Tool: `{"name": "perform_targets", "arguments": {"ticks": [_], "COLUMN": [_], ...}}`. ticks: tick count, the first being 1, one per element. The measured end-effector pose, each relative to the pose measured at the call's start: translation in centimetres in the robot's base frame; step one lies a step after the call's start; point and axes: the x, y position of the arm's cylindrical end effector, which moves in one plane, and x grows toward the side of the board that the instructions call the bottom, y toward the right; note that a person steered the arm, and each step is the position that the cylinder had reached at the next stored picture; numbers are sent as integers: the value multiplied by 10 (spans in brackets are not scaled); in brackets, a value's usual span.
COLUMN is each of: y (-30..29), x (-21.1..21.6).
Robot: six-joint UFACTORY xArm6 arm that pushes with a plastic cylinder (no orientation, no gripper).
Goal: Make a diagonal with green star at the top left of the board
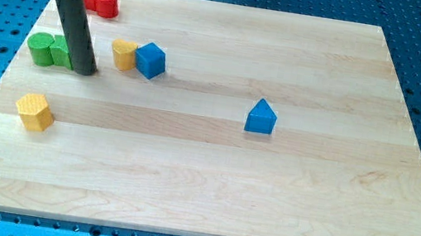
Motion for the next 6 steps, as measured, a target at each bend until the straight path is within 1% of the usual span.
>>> {"name": "perform_targets", "arguments": {"ticks": [1,2,3,4,5,6], "y": [-19,-44,-23,5,20,18], "x": [31,22,-16,-46,-74,-79]}}
